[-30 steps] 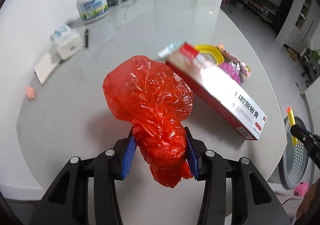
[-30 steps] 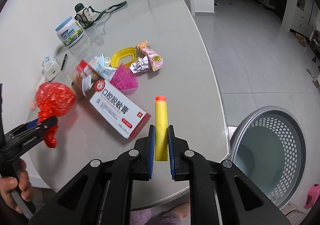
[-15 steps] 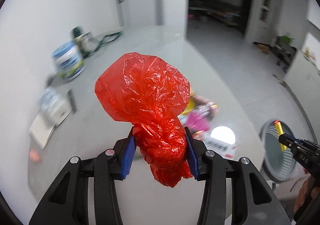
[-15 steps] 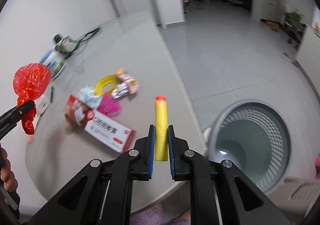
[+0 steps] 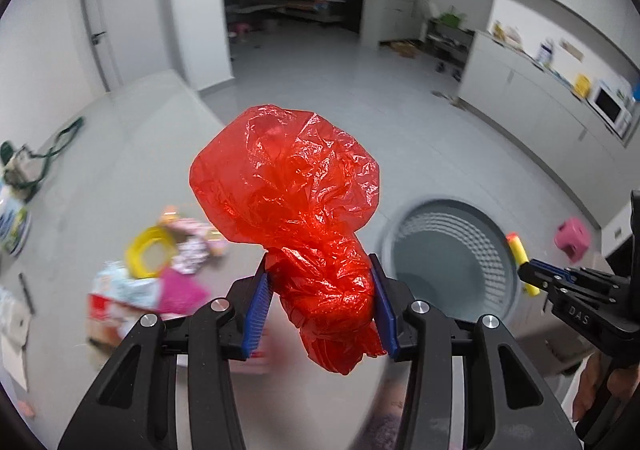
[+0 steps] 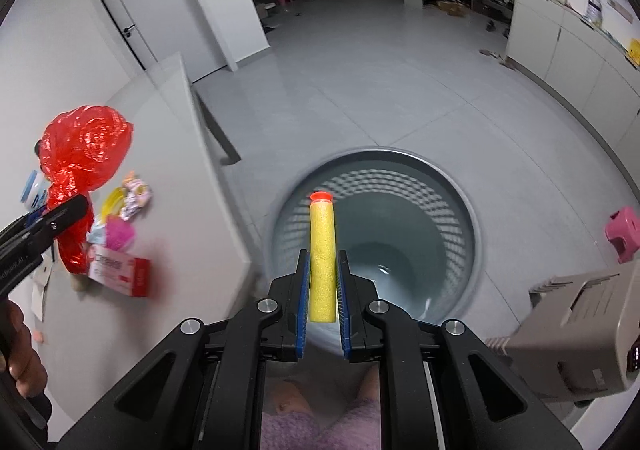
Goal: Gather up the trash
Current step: 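Carry the red bag and yellow dart over the wastebasket and open both tools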
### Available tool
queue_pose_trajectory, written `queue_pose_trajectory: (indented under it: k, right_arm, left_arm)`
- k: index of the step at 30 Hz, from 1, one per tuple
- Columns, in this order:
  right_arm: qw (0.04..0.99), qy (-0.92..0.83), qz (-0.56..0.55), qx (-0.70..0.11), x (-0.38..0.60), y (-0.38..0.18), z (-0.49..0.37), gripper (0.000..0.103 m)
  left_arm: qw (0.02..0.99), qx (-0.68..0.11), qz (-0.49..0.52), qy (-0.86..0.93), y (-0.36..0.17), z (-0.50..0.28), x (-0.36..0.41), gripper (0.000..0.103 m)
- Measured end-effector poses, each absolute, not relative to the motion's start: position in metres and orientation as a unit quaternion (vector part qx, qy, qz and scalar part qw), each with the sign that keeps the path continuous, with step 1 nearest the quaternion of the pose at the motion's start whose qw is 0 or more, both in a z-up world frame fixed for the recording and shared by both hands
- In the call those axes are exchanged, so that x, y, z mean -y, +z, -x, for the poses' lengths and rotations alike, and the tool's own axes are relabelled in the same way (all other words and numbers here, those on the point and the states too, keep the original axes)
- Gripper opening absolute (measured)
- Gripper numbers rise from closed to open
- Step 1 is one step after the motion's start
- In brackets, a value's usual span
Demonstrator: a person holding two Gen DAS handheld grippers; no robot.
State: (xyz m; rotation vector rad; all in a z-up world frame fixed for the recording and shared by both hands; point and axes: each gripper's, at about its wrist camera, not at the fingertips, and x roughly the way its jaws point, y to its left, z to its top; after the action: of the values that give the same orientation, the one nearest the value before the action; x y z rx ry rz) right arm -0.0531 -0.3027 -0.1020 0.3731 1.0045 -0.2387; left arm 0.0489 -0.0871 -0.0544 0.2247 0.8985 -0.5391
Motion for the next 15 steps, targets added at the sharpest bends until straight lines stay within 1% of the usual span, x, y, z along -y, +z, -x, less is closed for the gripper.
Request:
queue_pose_trajectory:
  k: [6, 12, 15]
  right_arm:
    - [0.847, -0.102, -0.174, -0.492, 0.351, -0.124, 0.054, 0.013]
    - [0.839, -0.069, -0.167, -0.513, 0.377, -0.153, 0.041, 0.013]
    - [0.835, -0.054, -0.161, -0.524, 0.385, -0.164, 0.036, 0.013]
  left_arm:
    - [0.835, -0.454, -0.123, -0.286, -0.082, -0.036, 0.160, 0.045]
    - [0.814, -0.490, -0.134, -0.282, -0.120, -0.029, 0.215, 0.045]
    - [0.809, -0.503, -0.137, -0.271, -0.135, -0.025, 0.231, 0.045]
